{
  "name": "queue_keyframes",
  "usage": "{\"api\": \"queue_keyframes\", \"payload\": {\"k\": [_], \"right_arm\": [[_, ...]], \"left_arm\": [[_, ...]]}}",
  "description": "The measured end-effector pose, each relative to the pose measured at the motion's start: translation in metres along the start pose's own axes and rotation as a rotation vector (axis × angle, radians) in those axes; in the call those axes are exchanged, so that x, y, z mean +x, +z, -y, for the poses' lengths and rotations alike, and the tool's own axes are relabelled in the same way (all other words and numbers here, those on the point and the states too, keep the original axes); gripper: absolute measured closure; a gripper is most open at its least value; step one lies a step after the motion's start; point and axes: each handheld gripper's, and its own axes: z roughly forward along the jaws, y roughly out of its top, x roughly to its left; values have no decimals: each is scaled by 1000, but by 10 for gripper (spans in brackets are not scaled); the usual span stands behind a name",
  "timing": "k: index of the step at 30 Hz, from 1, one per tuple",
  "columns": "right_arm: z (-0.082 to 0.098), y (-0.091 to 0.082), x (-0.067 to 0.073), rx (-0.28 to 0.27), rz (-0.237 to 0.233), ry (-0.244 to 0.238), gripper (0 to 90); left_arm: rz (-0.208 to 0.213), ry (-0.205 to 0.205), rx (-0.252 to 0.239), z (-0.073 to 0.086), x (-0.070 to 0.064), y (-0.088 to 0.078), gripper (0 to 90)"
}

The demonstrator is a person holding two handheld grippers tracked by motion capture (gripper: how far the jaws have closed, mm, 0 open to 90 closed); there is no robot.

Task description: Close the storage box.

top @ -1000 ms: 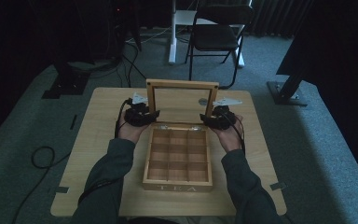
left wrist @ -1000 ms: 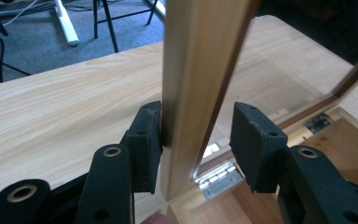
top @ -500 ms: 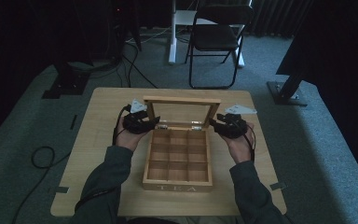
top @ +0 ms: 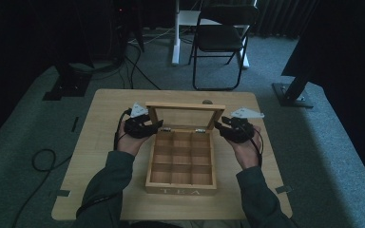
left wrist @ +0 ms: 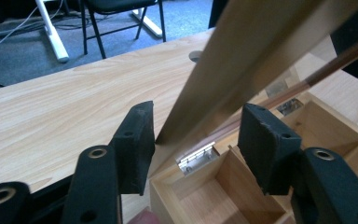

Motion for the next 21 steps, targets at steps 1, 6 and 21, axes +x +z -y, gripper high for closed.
{"api": "queue_keyframes", "payload": {"k": [1, 6, 21], "right_arm": [[0, -1, 1, -3, 2, 0, 601], [0, -5, 2, -22, 9, 6, 604], [3, -10, 8, -30, 7, -1, 618]], "left_arm": [[7, 13, 1, 2, 0, -5, 460], [-2, 18, -18, 3, -1, -19, 470], [19, 13, -53, -4, -4, -47, 704]]}}
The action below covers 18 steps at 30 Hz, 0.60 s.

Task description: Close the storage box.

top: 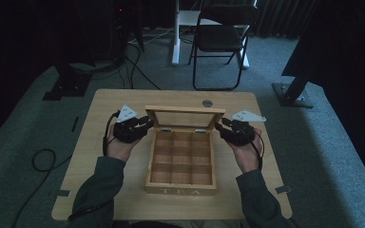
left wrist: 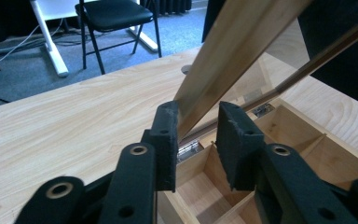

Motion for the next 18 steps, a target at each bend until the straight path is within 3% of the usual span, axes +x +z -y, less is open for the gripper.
{"api": "queue_keyframes", "payload": {"k": [18], "right_arm": [[9, -4, 5, -6, -3, 4, 625]], "left_arm": [[9, -5, 16, 1, -6, -10, 720]]}}
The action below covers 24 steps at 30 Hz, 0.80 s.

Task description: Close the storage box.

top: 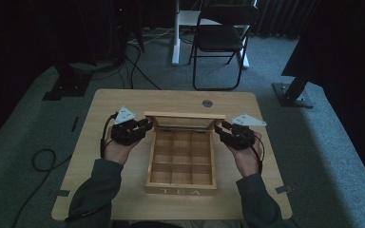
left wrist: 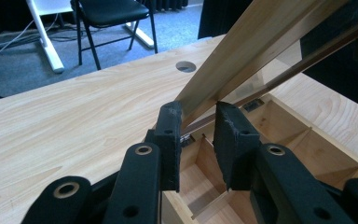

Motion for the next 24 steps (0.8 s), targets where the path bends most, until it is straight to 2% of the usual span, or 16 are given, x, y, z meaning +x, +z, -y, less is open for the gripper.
{"api": "queue_keyframes", "payload": {"k": [24], "right_arm": [[7, -11, 12, -3, -15, -39, 690]], "left_arm": [[9, 1, 2, 11, -8, -9, 724]]}}
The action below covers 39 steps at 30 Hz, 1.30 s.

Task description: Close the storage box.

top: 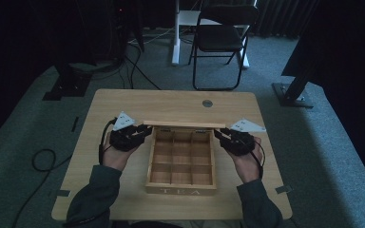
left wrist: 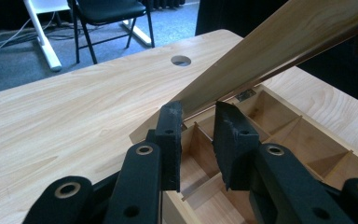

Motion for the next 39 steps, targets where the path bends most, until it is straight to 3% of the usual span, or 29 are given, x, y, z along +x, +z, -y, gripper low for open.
{"api": "queue_keyframes", "payload": {"k": [12, 29, 39], "right_arm": [[3, -8, 4, -10, -3, -3, 706], [11, -13, 11, -5, -7, -7, 678], [17, -21, 14, -17, 0, 4, 636]], "left_arm": [[-6, 0, -1, 4, -4, -3, 723], [-8, 26, 5, 11, -12, -7, 675], [-5, 18, 6, 17, -14, -9, 674]]}}
